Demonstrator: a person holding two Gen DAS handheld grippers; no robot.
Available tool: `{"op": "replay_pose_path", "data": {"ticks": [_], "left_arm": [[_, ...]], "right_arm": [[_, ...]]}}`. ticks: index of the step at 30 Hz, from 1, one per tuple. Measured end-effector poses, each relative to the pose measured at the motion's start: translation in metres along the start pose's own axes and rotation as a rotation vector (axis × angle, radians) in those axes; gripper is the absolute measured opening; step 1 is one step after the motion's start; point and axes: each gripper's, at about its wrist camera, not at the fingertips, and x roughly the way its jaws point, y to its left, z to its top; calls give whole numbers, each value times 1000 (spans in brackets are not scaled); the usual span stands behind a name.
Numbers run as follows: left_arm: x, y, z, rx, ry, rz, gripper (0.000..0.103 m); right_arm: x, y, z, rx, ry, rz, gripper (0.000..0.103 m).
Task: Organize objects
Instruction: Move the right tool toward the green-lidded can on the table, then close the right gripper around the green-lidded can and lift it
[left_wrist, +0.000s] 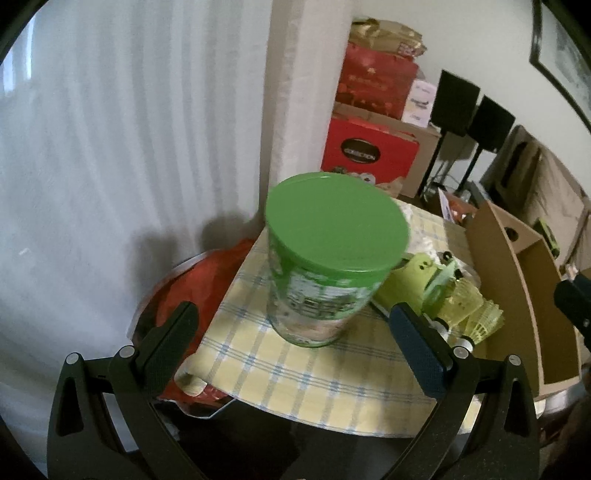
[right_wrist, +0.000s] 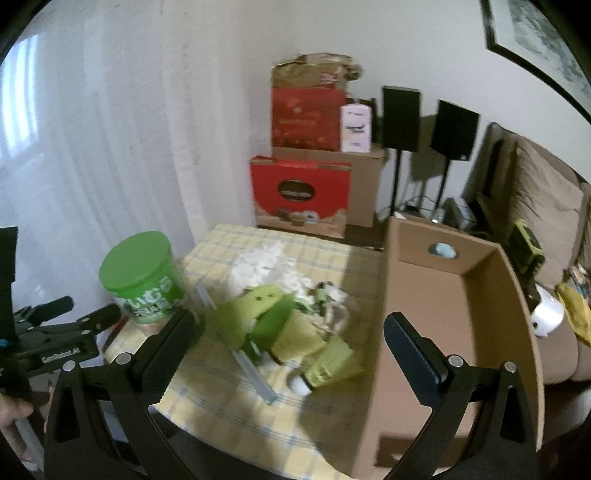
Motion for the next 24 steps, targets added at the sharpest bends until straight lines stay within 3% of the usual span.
{"op": "replay_pose_path", "data": {"ticks": [11, 20, 24], "left_arm": [[34, 33, -7, -63, -4, -181, 103], [40, 38, -12, 16, -96, -303, 103], [40, 38, -10, 56, -124, -321, 103]], "right_arm": [[41, 49, 10, -86, 30, 205, 103], [71, 88, 14, -205, 39, 327, 103], [87, 94, 16, -216, 65, 405, 103]]}}
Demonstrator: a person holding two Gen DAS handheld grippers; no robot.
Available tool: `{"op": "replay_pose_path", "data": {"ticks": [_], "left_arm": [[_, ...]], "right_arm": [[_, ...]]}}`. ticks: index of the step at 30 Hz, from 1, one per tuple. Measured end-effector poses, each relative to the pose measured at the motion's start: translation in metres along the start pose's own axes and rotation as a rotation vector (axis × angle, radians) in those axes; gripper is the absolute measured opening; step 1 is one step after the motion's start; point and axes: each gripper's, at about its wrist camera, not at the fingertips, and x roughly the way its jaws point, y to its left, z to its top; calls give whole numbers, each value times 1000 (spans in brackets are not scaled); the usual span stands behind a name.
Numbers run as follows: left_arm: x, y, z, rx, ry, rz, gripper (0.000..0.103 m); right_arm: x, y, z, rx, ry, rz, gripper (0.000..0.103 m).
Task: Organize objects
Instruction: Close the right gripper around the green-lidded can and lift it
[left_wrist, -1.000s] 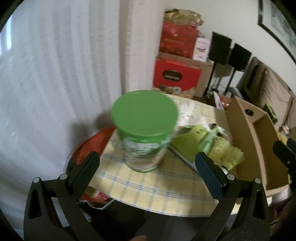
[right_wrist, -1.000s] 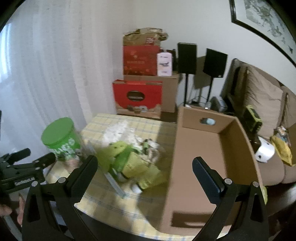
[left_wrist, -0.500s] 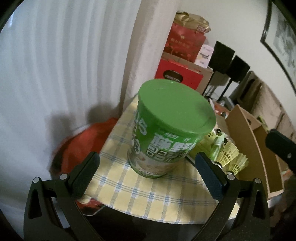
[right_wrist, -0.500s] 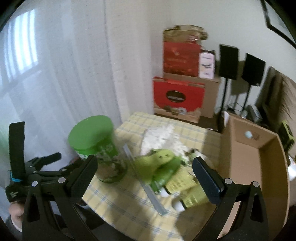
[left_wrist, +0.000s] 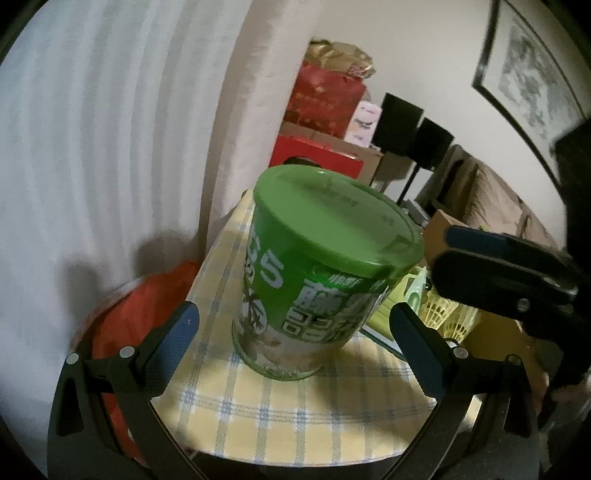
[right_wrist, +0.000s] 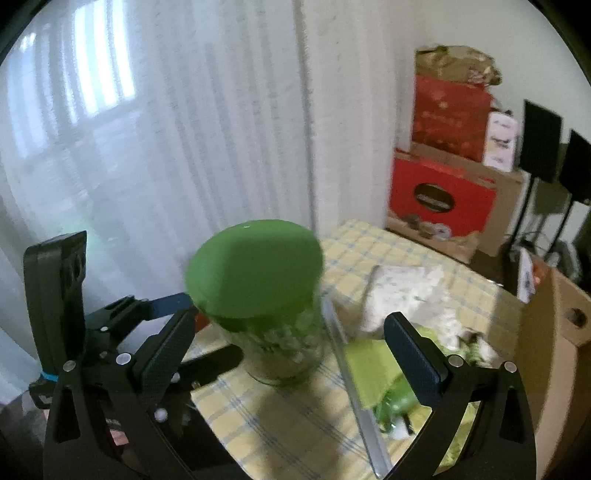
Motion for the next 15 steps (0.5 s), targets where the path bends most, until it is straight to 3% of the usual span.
{"op": "replay_pose_path", "data": {"ticks": [6, 15], "left_arm": [[1, -10, 4, 100, -23, -31, 103], [12, -12, 9, 139, -42, -72, 103]], "right_arm": [[22, 0, 5, -10, 11, 50, 103], [48, 8, 14, -74, 25, 99, 103]]}}
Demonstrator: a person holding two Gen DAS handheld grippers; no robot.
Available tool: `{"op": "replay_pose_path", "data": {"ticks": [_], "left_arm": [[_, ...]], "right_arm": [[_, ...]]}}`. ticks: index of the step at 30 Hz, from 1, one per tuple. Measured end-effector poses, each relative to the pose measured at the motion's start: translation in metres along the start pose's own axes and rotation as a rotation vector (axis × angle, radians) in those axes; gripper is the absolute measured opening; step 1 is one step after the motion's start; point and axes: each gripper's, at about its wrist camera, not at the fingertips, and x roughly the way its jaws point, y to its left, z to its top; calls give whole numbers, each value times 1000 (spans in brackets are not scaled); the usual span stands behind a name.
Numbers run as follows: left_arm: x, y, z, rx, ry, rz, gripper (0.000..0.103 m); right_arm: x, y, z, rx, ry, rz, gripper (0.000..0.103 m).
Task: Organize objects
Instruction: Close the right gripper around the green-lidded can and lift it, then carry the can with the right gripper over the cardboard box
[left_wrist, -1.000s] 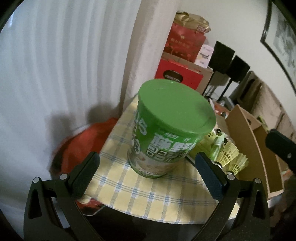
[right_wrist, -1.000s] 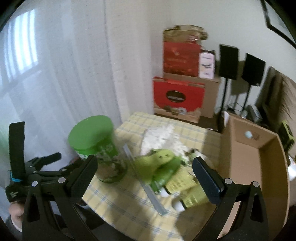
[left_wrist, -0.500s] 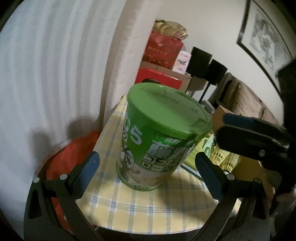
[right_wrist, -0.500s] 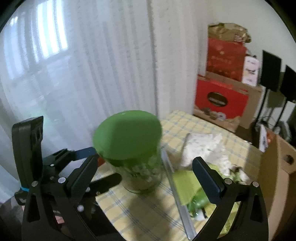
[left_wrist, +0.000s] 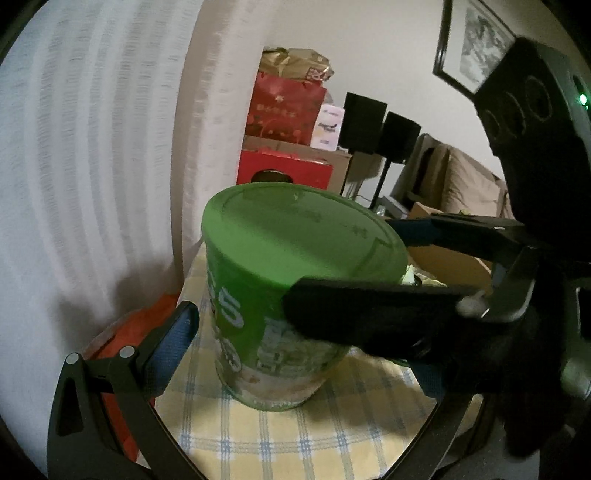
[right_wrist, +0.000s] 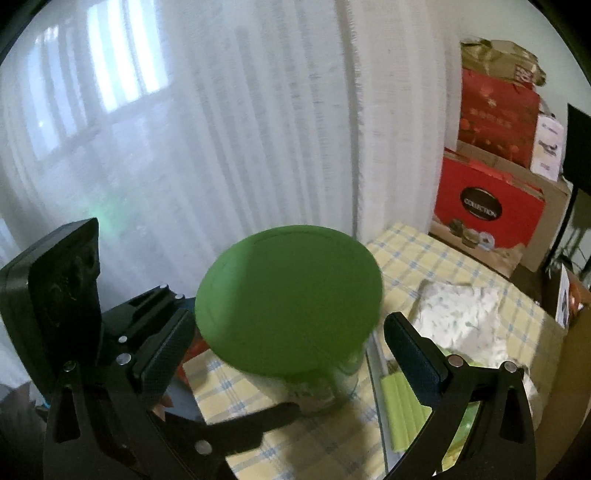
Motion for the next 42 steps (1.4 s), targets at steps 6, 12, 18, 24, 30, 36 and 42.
{"op": "replay_pose_path", "data": {"ticks": [6, 12, 18, 24, 30, 36, 42], "left_arm": [[5, 2, 6, 8, -27, -27, 103], [4, 5, 9, -24, -40, -51, 102], [2, -3, 16, -21, -38, -37, 99], [-18, -27, 30, 19, -80, -47, 99], [-32, -72, 50, 59, -108, -66, 99], [-30, -129, 67, 117, -110, -146, 99], [-12, -196, 74, 198, -96, -231, 99]], "right_arm": [[11, -3, 4, -7, -10, 8, 103], [17, -14, 8, 49, -19, 17, 103], [2, -16, 10, 91, -28, 25, 103], [-41, -10, 15, 100, -82, -2, 103], [-90, -17, 15, 127, -101, -89, 103], [-147, -36, 4, 194, -112, -175, 103], [-203, -62, -25, 274, -126, -296, 103]]}}
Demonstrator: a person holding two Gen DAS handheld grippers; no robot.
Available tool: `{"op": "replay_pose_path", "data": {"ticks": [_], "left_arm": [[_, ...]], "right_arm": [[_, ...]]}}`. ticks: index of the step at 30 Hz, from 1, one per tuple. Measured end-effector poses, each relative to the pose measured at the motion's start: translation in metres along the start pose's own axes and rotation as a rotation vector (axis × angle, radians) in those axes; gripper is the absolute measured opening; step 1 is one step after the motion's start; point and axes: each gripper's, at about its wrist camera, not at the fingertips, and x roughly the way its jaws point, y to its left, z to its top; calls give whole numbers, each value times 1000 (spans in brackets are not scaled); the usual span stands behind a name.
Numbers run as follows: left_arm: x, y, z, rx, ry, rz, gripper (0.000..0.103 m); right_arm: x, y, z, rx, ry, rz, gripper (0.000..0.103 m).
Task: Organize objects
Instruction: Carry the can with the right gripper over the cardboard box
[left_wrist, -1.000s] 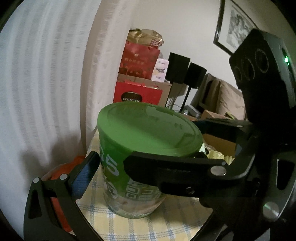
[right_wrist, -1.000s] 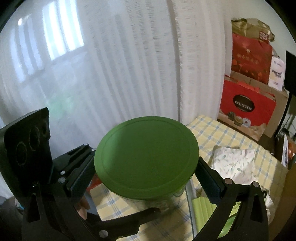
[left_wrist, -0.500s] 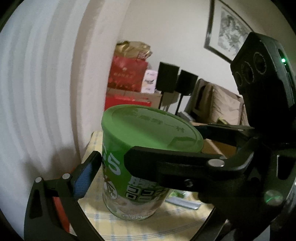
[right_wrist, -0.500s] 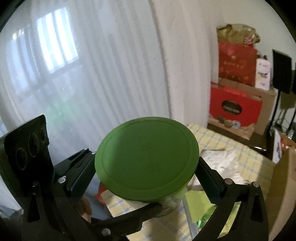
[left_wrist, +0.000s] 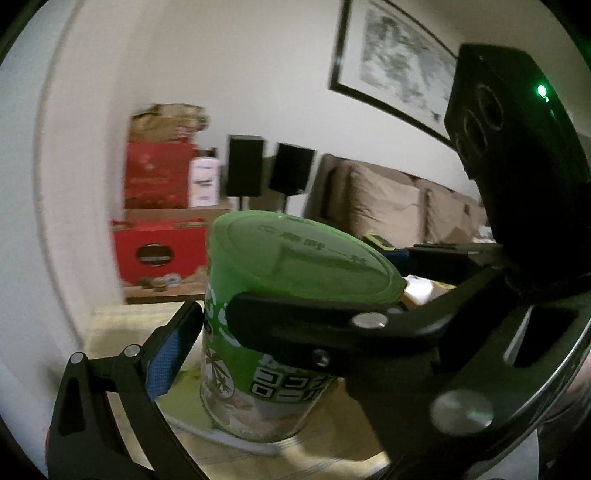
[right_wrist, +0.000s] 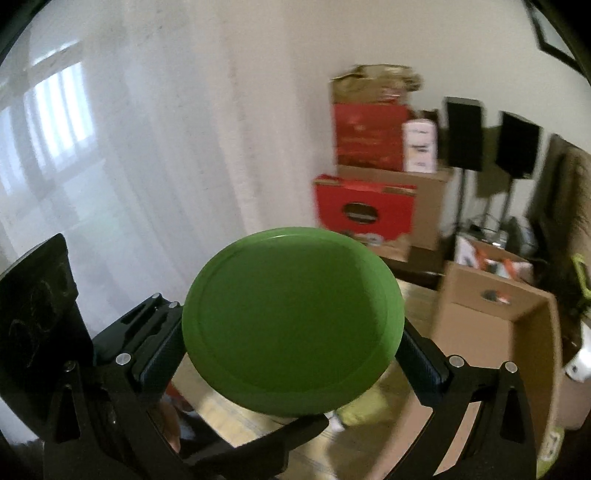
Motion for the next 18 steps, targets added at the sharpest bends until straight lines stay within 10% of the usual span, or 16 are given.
{"op": "replay_pose_path", "data": {"ticks": [18], "left_arm": [[71, -134, -8, 168, 128, -171, 99]], "right_arm": [[-70, -144, -56, 391, -3, -37, 103]]}}
